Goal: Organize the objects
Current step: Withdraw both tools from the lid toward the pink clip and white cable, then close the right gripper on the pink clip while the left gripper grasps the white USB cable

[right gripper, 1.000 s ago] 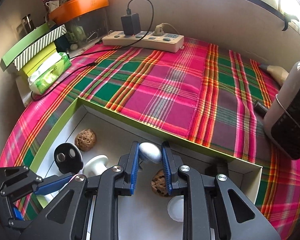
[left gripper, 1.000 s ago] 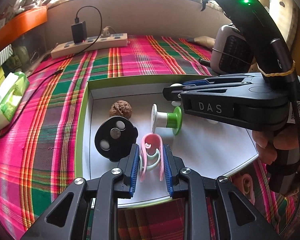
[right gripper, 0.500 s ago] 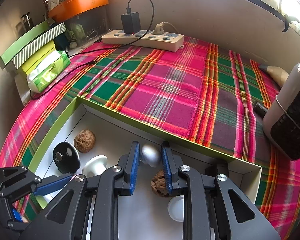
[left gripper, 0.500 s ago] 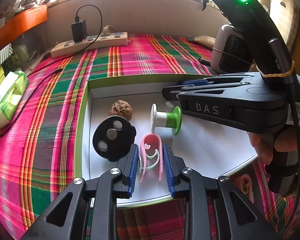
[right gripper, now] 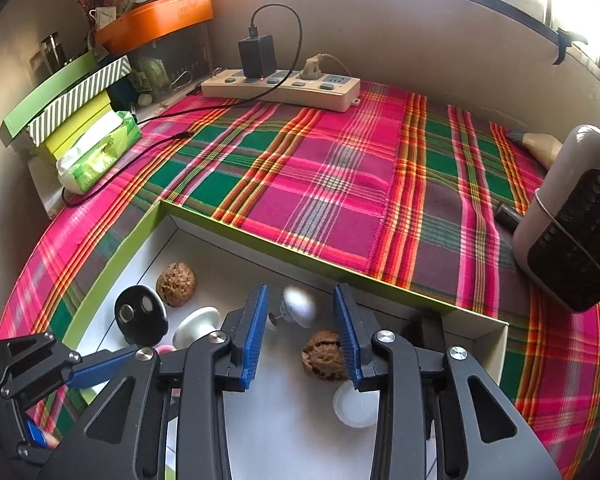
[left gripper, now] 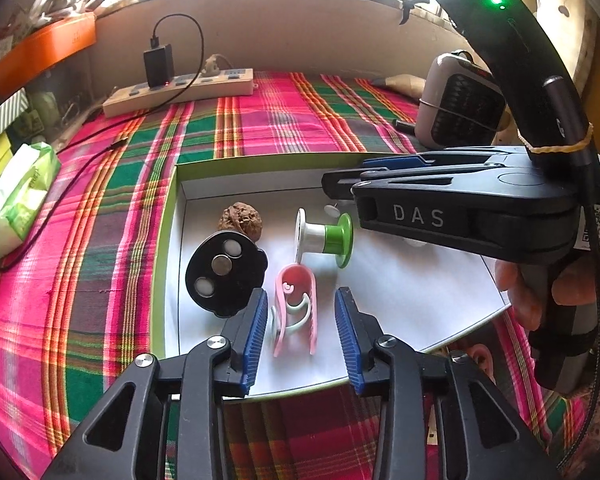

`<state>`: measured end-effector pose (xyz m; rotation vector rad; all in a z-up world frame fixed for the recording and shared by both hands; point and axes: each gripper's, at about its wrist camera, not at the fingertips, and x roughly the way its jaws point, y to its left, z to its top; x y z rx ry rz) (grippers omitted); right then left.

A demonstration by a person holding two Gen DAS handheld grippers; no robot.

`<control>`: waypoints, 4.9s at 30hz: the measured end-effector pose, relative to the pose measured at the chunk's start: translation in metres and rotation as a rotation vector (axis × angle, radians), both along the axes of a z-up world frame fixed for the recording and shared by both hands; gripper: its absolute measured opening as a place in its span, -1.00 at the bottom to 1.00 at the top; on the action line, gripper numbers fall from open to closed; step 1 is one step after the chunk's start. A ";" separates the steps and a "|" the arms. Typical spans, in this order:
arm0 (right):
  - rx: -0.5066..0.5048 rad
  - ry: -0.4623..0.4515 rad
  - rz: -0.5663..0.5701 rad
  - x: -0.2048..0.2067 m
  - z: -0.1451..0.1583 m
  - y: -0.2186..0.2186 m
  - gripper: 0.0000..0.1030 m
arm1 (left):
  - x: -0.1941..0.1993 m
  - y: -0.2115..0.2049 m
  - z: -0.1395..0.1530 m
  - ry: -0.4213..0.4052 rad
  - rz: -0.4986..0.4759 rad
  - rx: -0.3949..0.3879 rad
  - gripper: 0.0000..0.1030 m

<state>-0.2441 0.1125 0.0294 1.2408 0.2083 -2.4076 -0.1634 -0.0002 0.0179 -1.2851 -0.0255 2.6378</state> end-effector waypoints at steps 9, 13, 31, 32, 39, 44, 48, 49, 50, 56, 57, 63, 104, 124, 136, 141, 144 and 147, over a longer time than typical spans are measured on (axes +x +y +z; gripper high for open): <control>-0.019 0.018 -0.017 0.017 0.009 0.007 -0.30 | 0.010 -0.001 0.008 0.021 0.004 0.010 -0.34; -0.025 0.029 -0.023 0.027 0.013 0.009 -0.30 | 0.017 -0.001 0.012 0.031 0.003 0.007 -0.34; -0.070 0.064 -0.078 0.082 0.023 0.035 -0.30 | 0.052 0.002 0.026 0.071 -0.012 0.032 -0.34; -0.071 0.068 -0.081 0.085 0.024 0.036 -0.30 | 0.054 0.003 0.026 0.073 -0.016 0.033 -0.34; -0.093 0.088 -0.103 0.108 0.026 0.049 -0.30 | 0.067 0.004 0.027 0.082 -0.024 0.044 -0.34; -0.101 0.092 -0.125 0.125 0.022 0.057 -0.29 | 0.074 0.005 0.027 0.085 -0.034 0.051 -0.34; -0.104 0.090 -0.136 0.134 0.019 0.060 -0.18 | 0.079 0.005 0.025 0.080 -0.041 0.056 -0.34; -0.098 0.094 -0.140 0.136 0.019 0.060 -0.18 | 0.080 0.006 0.024 0.080 -0.043 0.056 -0.34; -0.095 0.095 -0.142 0.138 0.018 0.059 -0.18 | 0.081 0.006 0.024 0.079 -0.045 0.055 -0.34; -0.086 0.092 -0.142 0.150 0.012 0.059 -0.18 | 0.088 0.009 0.022 0.082 -0.052 0.048 -0.34; -0.085 0.092 -0.142 0.153 0.011 0.059 -0.18 | 0.090 0.010 0.022 0.085 -0.053 0.043 -0.34; -0.080 0.088 -0.160 0.162 0.005 0.062 -0.17 | 0.095 0.012 0.020 0.089 -0.053 0.021 -0.34; 0.022 0.065 -0.221 0.163 -0.023 0.060 0.01 | 0.095 0.016 0.005 0.044 -0.071 0.054 -0.34; 0.046 0.061 -0.175 0.157 -0.026 0.063 -0.18 | 0.082 0.039 -0.001 -0.013 -0.143 0.095 -0.26; 0.041 0.064 -0.173 0.157 -0.025 0.078 -0.42 | 0.072 0.053 -0.009 -0.034 -0.154 0.040 -0.26; 0.035 0.062 -0.184 0.158 -0.025 0.084 -0.44 | 0.070 0.058 -0.009 -0.027 -0.161 0.031 -0.26; 0.028 0.060 -0.192 0.159 -0.025 0.086 -0.44 | 0.070 0.062 -0.009 -0.022 -0.156 0.010 -0.26; 0.027 0.060 -0.192 0.159 -0.025 0.087 -0.45 | 0.070 0.063 -0.009 -0.021 -0.146 -0.001 -0.28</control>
